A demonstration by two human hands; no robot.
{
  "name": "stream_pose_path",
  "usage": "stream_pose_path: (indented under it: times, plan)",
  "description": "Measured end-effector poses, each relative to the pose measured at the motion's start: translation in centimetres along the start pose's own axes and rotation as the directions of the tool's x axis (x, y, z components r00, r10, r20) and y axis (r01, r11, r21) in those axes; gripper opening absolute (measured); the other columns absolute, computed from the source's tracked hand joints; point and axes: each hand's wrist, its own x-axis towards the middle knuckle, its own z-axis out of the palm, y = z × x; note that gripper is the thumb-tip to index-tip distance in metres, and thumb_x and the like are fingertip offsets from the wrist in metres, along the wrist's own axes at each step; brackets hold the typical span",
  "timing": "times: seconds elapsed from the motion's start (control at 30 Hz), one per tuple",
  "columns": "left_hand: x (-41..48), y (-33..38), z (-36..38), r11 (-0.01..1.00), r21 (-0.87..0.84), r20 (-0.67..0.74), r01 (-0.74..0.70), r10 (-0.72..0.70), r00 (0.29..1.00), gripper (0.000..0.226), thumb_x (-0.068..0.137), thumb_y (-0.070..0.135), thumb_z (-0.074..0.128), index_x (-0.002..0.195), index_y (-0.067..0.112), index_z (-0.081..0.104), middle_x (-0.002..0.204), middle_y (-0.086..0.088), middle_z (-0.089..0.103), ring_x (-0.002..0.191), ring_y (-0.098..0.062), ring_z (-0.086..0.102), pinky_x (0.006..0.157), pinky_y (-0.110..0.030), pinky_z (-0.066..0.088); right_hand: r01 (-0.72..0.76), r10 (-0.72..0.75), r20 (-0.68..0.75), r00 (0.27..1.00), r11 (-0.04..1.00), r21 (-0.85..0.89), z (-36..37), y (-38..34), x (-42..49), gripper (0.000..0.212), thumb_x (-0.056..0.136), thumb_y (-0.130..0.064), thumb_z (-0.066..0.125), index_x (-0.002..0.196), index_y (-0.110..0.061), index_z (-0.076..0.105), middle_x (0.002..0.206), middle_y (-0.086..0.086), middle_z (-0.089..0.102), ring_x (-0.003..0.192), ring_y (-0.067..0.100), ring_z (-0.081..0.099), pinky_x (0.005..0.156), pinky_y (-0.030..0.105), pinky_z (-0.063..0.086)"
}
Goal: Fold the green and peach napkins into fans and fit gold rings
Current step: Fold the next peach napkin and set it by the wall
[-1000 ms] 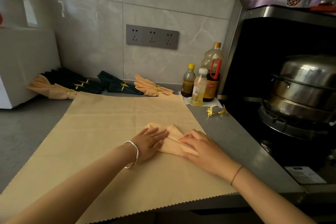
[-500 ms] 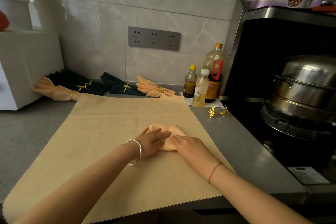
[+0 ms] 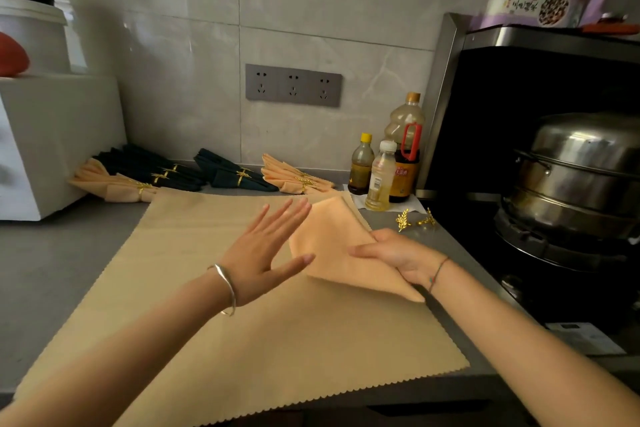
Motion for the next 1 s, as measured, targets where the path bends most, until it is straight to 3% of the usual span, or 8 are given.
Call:
stream_pose_path:
  times: [0.07, 0.23, 0.33, 0.47, 0.57, 0.73, 0.83, 1.0]
  plan:
    - [-0.8, -0.1, 0.1, 0.993, 0.081, 0.048, -0.091, 0.087, 0.995, 0.081, 0.081, 0.080, 0.013, 0.147, 0.035, 0.001, 0.155, 0.018, -0.004, 0.142, 0.002, -0.015, 0.116, -0.024, -0.015, -0.123, 0.106, 0.180, 0.978, 0.989, 0.081, -0.4, 0.1, 0.6, 0.017, 0.087, -0.010, 0.063, 0.104, -0.009, 0.063, 0.101, 0.010, 0.068, 0.086, 0.022, 0.065, 0.084, 0.036, 0.052]
    - [-2.5, -0.1, 2.0, 0.979, 0.163, 0.251, -0.126, 0.082, 0.964, 0.084, 0.077, 0.081, 0.018, 0.147, 0.039, -0.003, 0.154, 0.020, -0.009, 0.141, -0.005, -0.023, 0.113, -0.030, -0.022, -0.243, 0.243, 0.416, 0.876, 0.968, -0.054, 0.6, 0.9, 1.8, 0.011, 0.090, -0.014, 0.059, 0.098, -0.009, 0.065, 0.083, 0.004, 0.070, 0.070, 0.014, 0.068, 0.067, 0.027, 0.056]
    - [-2.5, 0.3, 2.9, 0.988, 0.149, 0.384, -0.036, -0.024, 0.923, 0.088, 0.068, 0.084, 0.011, 0.143, 0.045, -0.012, 0.153, 0.022, -0.014, 0.140, -0.004, -0.024, 0.113, -0.030, -0.021, -0.269, 0.302, 0.435, 0.848, 0.953, -0.139, 0.9, 1.2, 2.4, 0.010, 0.091, -0.016, 0.058, 0.093, -0.009, 0.065, 0.076, 0.003, 0.070, 0.065, 0.012, 0.068, 0.059, 0.024, 0.055]
    - [-2.3, 0.4, 4.3, 0.994, 0.070, 0.486, 0.081, -0.105, 0.868, 0.104, 0.056, 0.092, 0.002, 0.148, 0.044, -0.005, 0.156, 0.020, -0.005, 0.144, -0.004, -0.010, 0.114, -0.030, -0.016, -0.288, 0.354, 0.414, 0.839, 0.933, -0.214, 0.8, 1.9, 3.4, 0.010, 0.089, -0.019, 0.061, 0.092, -0.011, 0.067, 0.083, 0.003, 0.069, 0.071, 0.012, 0.066, 0.068, 0.025, 0.053]
    - [-2.2, 0.5, 4.9, 0.991, 0.088, 0.499, 0.101, -0.132, 0.856, 0.094, 0.067, 0.089, 0.012, 0.149, 0.043, -0.001, 0.157, 0.019, -0.002, 0.145, -0.005, -0.006, 0.115, -0.031, -0.013, -0.269, 0.339, 0.387, 0.857, 0.936, -0.226, 0.3, 2.2, 3.6, 0.018, 0.088, -0.022, 0.064, 0.102, -0.011, 0.066, 0.092, 0.004, 0.069, 0.078, 0.013, 0.066, 0.070, 0.024, 0.053]
    - [-1.9, 0.9, 4.9, 0.985, 0.153, 0.499, 0.086, -0.152, 0.853, 0.079, 0.084, 0.075, 0.031, 0.150, 0.041, 0.003, 0.157, 0.018, 0.000, 0.146, -0.007, -0.004, 0.117, -0.034, -0.010, 0.017, 0.043, 0.131, 0.991, 0.903, -0.429, -1.5, 1.6, 1.3, 0.015, 0.086, -0.025, 0.067, 0.101, -0.020, 0.067, 0.096, -0.004, 0.069, 0.088, 0.009, 0.064, 0.075, 0.019, 0.051]
    - [-1.8, 1.0, 4.9, 0.982, 0.172, 0.497, 0.083, -0.159, 0.853, 0.089, 0.075, 0.083, 0.024, 0.150, 0.041, 0.002, 0.157, 0.018, 0.000, 0.146, -0.007, -0.004, 0.116, -0.036, -0.010, 0.228, -0.330, -0.047, 0.943, 0.741, -0.632, -1.7, 2.2, -1.8, 0.014, 0.087, -0.024, 0.065, 0.099, -0.026, 0.071, 0.095, -0.014, 0.068, 0.088, 0.000, 0.061, 0.079, 0.013, 0.047]
    - [-1.6, 1.1, 4.8, 0.980, 0.192, 0.487, 0.052, -0.142, 0.862, 0.107, 0.054, 0.090, 0.003, 0.149, 0.041, 0.003, 0.158, 0.018, 0.003, 0.146, -0.007, -0.001, 0.117, -0.038, -0.011, 0.402, -0.426, 0.199, 0.883, 0.466, -0.788, -0.3, 4.3, -6.1, 0.029, 0.089, -0.038, 0.059, 0.118, -0.036, 0.063, 0.108, -0.028, 0.056, 0.099, -0.011, 0.049, 0.092, 0.010, 0.038]
